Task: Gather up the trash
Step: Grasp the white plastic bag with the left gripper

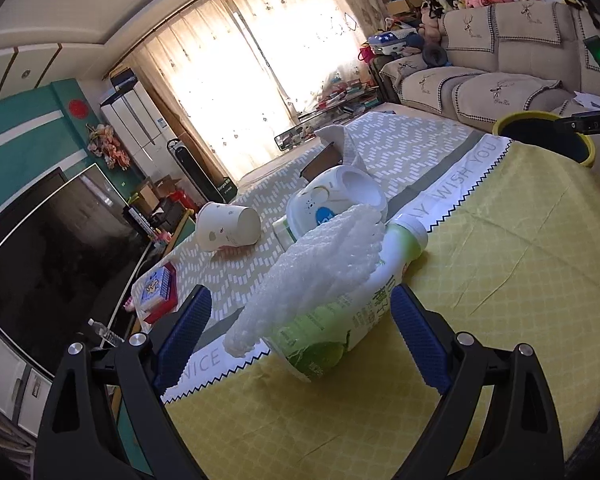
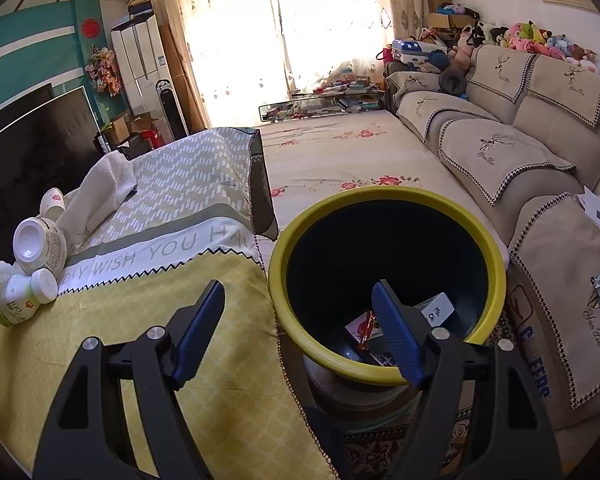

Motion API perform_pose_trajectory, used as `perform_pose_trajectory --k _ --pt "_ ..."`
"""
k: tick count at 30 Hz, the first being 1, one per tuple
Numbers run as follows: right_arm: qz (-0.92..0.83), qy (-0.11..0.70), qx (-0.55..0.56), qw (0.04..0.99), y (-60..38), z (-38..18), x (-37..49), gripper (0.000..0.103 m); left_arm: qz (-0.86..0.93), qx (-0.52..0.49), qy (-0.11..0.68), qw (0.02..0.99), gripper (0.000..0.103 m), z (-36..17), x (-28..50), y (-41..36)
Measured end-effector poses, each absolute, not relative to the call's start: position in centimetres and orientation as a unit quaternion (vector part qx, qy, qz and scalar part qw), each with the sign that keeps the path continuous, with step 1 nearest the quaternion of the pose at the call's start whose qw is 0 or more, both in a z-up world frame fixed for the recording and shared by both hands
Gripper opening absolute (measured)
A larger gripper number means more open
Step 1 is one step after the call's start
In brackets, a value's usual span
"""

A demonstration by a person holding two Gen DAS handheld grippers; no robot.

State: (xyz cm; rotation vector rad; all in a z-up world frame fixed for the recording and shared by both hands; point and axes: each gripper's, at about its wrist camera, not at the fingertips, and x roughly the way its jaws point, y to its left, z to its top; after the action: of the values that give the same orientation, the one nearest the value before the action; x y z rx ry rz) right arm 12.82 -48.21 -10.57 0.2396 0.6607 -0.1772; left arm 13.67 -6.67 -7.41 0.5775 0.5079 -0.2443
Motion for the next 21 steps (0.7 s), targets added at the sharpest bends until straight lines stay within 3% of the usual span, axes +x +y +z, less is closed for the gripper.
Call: perform_pose_trajectory --k 5,7,8,9,10,12,21 --pt "-0.081 0.325 0.115 0.935 -47.9 -10.5 13.0 0.072 -0.115 0.286 0.232 0.922 0.087 -7.3 14.8 -6.5" --pt "-0.079 0.324 0.116 0.935 -47.8 -10.5 13.0 0.072 -0.111 0.288 0.237 0.921 0.062 -7.5 15.5 -6.5" --pt "-0.079 0.324 0.116 0.936 -47.8 -10.4 13.0 0.072 -0.11 0.286 0.241 0.921 0.054 -7.5 15.8 -6.4" --pt "-0.079 0.323 0.116 0.936 -47.8 -10.4 13.0 0.072 -0.11 0.279 0.248 0.921 0.034 -7.5 16.1 -6.2" --pt "-0.079 0.323 0.116 0.936 -47.8 -10.4 12.9 0.072 -0.113 0.267 0.256 0.922 0.024 -7.4 16.4 -5.9" --pt "-0.077 0.323 0.118 0.936 -47.9 -10.4 12.9 0.072 -0.12 0.25 0.257 0.926 0.017 -7.0 16.4 -5.5" --pt "-0.07 0.319 0.123 0.937 -47.8 -10.3 12.6 0.072 -0.1 0.202 0.206 0.952 0.016 -1.6 14.1 -4.2"
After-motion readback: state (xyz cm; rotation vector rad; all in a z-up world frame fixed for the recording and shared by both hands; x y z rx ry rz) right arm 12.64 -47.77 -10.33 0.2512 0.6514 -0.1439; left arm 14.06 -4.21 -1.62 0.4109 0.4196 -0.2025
